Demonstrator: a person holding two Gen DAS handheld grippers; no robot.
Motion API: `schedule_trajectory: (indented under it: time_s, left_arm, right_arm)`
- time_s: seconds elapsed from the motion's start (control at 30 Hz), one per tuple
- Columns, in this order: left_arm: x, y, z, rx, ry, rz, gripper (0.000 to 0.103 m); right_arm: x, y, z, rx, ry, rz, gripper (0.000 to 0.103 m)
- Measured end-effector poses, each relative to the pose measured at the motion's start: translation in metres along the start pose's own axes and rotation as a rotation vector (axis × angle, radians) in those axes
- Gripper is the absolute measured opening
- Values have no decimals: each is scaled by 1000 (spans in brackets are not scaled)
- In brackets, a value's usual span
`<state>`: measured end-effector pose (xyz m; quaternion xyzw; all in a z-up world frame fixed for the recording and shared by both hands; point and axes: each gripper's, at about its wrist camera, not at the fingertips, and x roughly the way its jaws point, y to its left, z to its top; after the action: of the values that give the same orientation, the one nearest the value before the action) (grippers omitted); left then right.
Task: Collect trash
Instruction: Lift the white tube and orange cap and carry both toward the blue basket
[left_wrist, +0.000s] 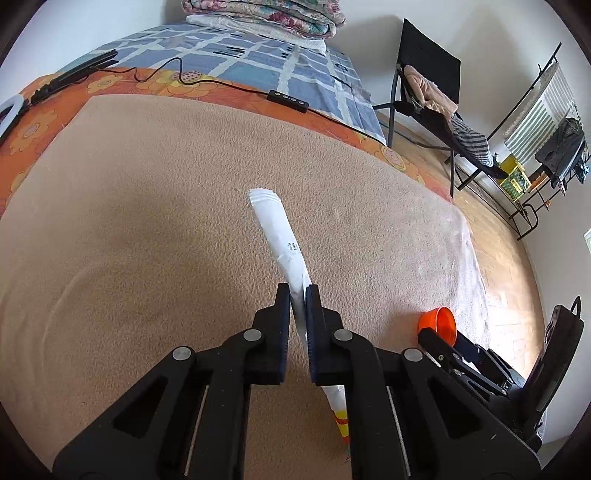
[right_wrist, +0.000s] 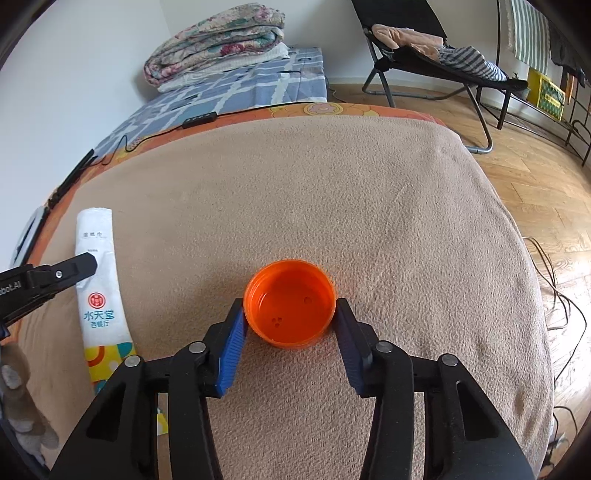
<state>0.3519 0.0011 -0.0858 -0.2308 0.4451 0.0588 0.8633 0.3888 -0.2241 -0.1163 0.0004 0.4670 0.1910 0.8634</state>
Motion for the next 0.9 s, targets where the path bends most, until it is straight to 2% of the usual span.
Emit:
schedule_trajectory:
  time_s: [0.17, 0.47, 0.9]
  left_arm:
    - [-17, 3, 0, 13, -22, -2, 5]
    - [-65, 1, -6, 75, -89, -1, 5]
    - [-150, 4, -42, 167, -152, -27, 5]
  right_arm:
    - [-9, 3, 0, -23, -29, -24, 45]
    - [-42, 18, 0, -54, -90, 0, 45]
    - [-104, 46, -24, -102, -135, 78, 45]
